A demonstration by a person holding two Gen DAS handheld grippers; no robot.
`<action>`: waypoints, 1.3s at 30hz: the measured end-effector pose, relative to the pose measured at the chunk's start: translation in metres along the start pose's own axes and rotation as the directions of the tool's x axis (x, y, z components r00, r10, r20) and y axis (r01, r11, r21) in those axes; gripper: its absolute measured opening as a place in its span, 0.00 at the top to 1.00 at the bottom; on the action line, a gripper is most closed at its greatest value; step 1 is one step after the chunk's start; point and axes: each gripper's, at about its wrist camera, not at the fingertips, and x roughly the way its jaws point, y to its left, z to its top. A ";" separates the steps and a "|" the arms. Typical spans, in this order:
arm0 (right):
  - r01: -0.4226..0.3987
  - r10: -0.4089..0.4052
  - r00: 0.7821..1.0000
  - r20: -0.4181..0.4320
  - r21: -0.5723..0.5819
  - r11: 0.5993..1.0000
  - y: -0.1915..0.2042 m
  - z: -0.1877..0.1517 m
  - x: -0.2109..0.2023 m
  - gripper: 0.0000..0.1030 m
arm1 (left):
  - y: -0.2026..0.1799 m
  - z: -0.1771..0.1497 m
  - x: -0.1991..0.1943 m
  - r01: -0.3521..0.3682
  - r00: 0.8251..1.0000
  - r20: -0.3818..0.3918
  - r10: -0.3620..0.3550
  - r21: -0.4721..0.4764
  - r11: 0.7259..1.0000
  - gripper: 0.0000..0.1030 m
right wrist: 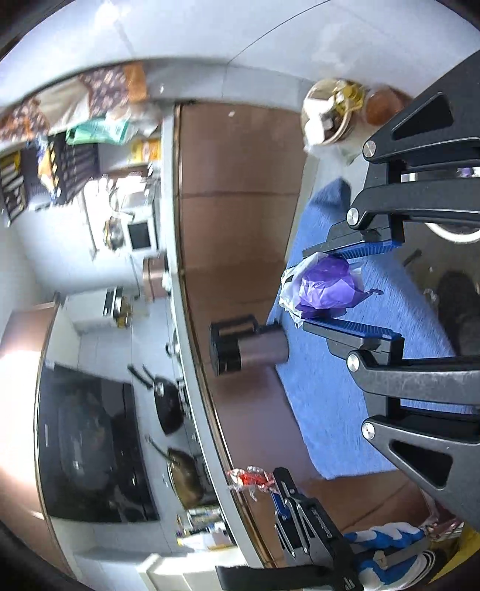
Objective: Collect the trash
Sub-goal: 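Carry both wrappers with both grippers over the white bin, then open both grippers to drop the wrappers into the bin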
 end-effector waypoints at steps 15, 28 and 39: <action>0.219 -0.167 0.955 -0.245 0.204 0.954 -0.114 -0.079 0.058 0.70 | -0.147 -0.018 0.115 0.392 0.893 -0.293 -0.340 0.140 0.909 0.78; 0.359 -0.186 0.863 -0.470 0.309 0.881 -0.191 -0.167 0.110 0.68 | -0.269 -0.071 0.215 0.705 0.561 -0.589 -0.582 -0.030 0.709 0.76; 0.430 -0.203 0.816 -0.541 0.333 0.839 -0.214 -0.194 0.123 0.54 | -0.263 -0.063 0.222 0.706 0.541 -0.549 -0.637 -0.115 0.699 0.40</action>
